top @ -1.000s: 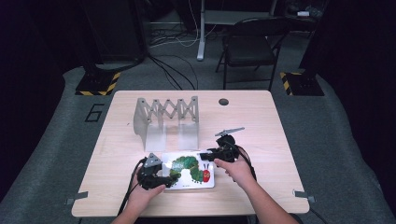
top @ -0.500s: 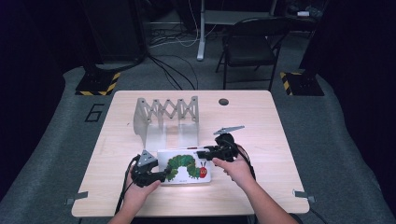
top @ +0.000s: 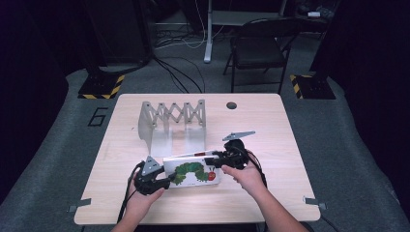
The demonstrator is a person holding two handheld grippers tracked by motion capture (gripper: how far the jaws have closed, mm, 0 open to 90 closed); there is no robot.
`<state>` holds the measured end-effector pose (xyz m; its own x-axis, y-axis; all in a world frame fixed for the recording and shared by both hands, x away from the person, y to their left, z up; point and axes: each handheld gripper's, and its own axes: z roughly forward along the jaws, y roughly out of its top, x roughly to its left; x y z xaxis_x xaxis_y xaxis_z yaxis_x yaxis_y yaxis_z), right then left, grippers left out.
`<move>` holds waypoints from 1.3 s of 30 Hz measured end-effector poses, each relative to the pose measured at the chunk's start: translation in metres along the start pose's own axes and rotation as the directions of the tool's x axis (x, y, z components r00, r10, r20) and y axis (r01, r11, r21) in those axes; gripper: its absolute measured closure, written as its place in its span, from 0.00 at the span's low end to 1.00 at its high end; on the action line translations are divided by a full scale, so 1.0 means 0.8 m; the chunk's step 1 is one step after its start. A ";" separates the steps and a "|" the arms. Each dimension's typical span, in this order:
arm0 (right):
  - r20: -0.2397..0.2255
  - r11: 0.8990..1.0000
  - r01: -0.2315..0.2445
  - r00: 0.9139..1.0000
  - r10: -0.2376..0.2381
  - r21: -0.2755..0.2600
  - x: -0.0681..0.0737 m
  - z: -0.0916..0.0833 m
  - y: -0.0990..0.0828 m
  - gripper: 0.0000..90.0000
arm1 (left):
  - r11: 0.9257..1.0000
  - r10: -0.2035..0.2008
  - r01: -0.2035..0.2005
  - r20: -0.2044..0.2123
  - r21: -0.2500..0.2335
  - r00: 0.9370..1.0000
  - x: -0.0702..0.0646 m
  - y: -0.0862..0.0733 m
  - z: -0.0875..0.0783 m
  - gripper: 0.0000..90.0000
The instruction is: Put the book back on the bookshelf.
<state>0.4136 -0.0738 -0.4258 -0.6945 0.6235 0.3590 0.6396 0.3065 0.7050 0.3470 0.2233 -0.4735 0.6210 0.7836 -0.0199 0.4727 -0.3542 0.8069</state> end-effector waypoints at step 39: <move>0.164 0.998 0.007 0.986 -0.018 0.069 -0.038 -0.001 -0.042 0.44 | 0.986 0.165 -0.166 0.140 0.001 0.976 -0.033 0.008 0.009 0.63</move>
<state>0.4124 -0.1037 -0.4599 -0.6427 0.7273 0.2407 0.6556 0.3596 0.6639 0.3378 0.1967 -0.4719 0.7719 0.6350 0.0305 0.3633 -0.4799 0.7986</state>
